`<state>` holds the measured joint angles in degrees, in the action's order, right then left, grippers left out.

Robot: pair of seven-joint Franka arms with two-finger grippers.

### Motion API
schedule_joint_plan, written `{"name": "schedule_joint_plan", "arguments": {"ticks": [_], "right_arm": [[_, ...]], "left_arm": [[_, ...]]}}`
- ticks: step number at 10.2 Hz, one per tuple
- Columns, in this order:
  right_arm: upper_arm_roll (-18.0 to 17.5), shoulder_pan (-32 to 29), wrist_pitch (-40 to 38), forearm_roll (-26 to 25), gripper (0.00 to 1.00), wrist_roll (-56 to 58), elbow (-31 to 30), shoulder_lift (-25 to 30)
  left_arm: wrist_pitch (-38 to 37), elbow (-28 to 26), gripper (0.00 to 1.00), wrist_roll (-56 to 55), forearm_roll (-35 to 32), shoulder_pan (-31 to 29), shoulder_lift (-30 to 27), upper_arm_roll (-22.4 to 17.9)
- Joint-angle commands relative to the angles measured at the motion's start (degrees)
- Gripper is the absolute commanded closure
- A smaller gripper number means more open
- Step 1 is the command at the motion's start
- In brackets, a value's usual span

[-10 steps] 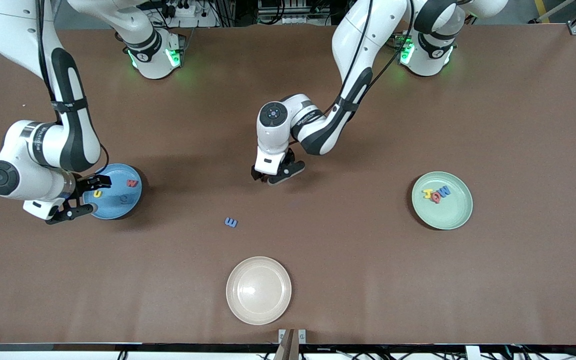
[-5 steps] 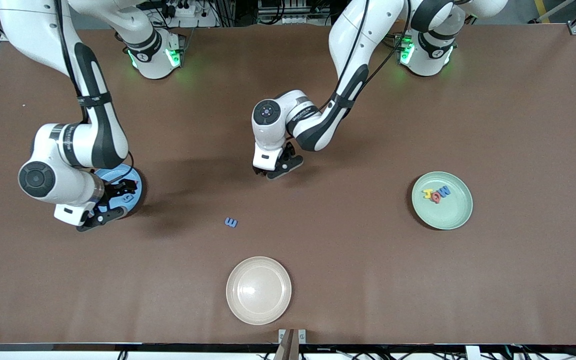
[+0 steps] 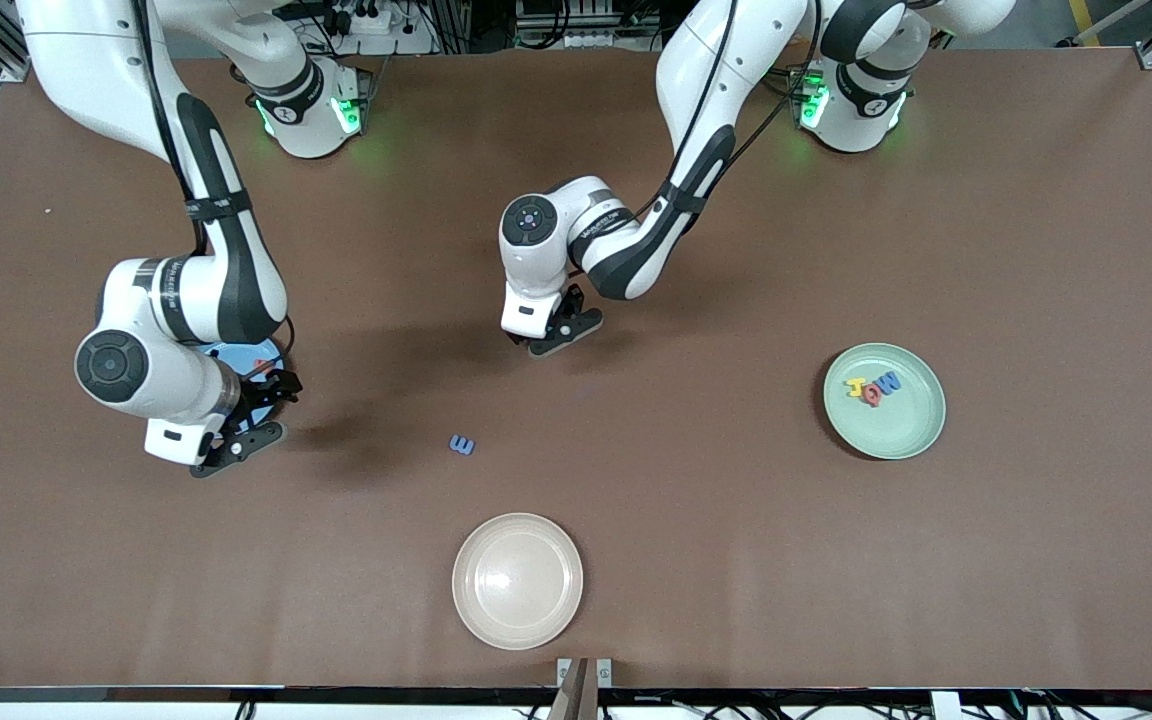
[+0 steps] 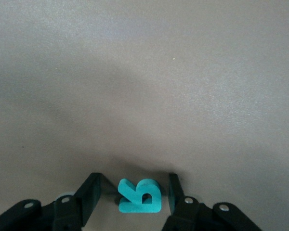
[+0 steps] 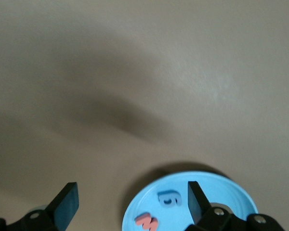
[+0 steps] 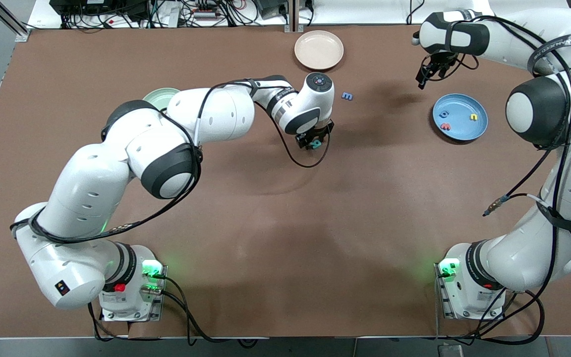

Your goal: Sort upper and lower case letters into plates

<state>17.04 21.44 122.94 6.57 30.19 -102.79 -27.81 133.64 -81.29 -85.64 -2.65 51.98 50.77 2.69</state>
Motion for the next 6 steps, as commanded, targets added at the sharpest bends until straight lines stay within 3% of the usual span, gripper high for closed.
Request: {"name": "schedule_joint_plan", "arguments": {"ticks": [1, 6], "right_arm": [[0.09, -0.17, 0.64, 3.27, 0.0, 6.09, 2.24, -1.72], [0.09, 1.59, 0.37, 3.36, 0.0, 6.99, 5.5, -4.26]], "left_arm": [[-0.49, 0.87, 0.37, -0.93, 1.86, 0.66, 0.73, -0.41], [-0.49, 1.83, 0.39, -1.2, 3.62, 0.66, 0.91, -0.41]]}}
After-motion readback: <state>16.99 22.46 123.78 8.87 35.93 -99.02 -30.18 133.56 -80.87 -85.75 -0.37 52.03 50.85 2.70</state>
